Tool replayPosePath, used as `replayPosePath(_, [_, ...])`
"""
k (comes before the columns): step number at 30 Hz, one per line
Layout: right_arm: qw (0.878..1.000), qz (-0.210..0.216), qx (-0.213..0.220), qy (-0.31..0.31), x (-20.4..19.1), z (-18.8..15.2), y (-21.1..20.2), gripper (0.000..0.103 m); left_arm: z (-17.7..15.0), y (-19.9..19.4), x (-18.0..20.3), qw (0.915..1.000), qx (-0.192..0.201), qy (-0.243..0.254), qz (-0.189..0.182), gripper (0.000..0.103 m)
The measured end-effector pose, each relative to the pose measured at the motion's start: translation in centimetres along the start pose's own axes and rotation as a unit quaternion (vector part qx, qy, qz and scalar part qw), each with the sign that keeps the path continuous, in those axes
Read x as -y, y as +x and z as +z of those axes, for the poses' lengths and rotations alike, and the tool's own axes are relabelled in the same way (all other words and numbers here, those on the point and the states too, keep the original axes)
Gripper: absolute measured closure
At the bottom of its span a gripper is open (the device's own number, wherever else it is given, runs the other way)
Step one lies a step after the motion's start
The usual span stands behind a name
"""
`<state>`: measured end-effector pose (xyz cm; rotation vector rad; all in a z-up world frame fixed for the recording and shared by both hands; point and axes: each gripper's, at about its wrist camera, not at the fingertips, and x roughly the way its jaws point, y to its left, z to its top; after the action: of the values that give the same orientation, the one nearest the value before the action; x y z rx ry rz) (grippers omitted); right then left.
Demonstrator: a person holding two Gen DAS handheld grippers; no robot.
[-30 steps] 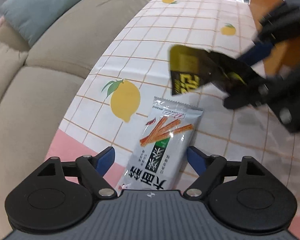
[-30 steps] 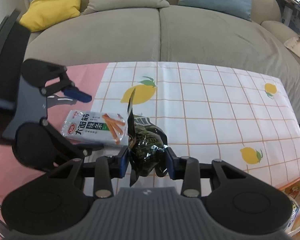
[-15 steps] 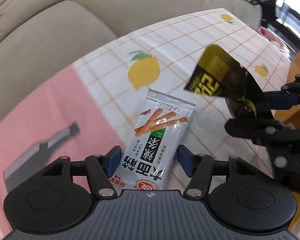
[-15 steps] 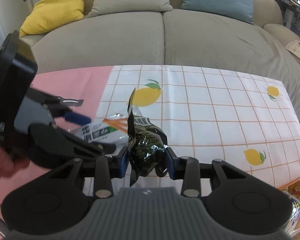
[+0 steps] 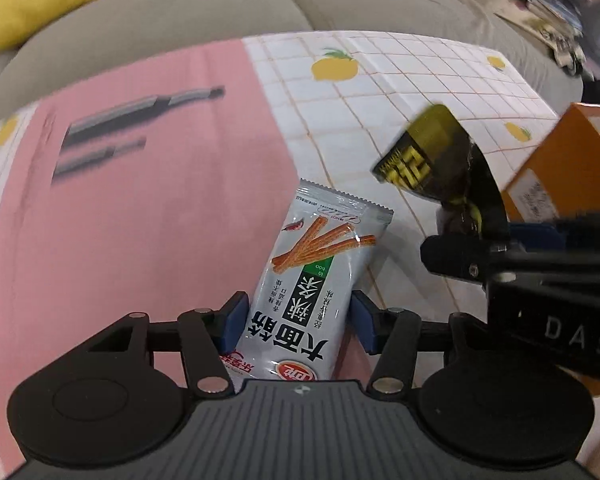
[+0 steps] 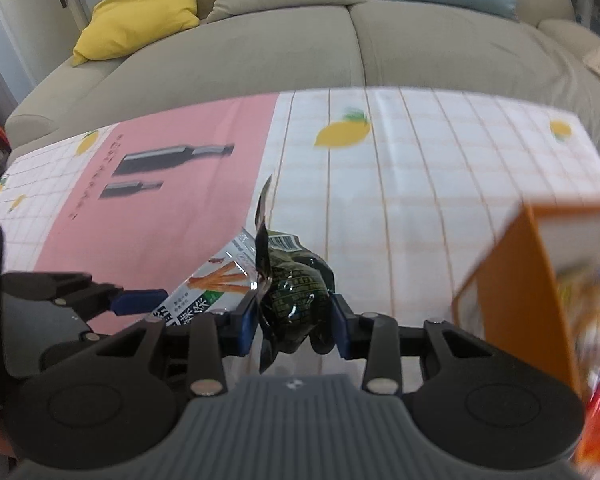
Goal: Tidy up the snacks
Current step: 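Grasp the white stick-snack pack with the left tool while the right tool holds the seaweed pack, then carry both packs over the orange box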
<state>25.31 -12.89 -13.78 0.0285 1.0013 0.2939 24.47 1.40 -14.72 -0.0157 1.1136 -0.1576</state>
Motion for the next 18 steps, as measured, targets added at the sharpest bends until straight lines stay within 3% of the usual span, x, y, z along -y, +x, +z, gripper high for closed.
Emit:
replayPosePath(3, [1.000, 0.005, 0.000, 0.026, 0.3, -2.7, -1.7, 0.067, -2.4, -1.5, 0.3, 0.9997, -0.008, -0.018, 0.013, 0.042])
replayPosePath(7, [0.999, 0.001, 0.008, 0.036, 0.4, -6.3, -3.7, 0.066, -5.1, -3.2, 0.9, 0.9992, -0.002, -0.006, 0.038, 0.043])
replayPosePath(13, [0.997, 0.018, 0.010, 0.077, 1.3, -10.4, -6.0, 0.066, -7.5, -7.1, 0.8, 0.9979, 0.050, -0.041, 0.007, 0.043])
replayPosePath(18, [0.993, 0.041, 0.023, 0.106, 1.8, -11.7, -8.1, 0.066, -8.5, -10.9, 1.3, 0.9954, 0.076, -0.058, -0.006, 0.043])
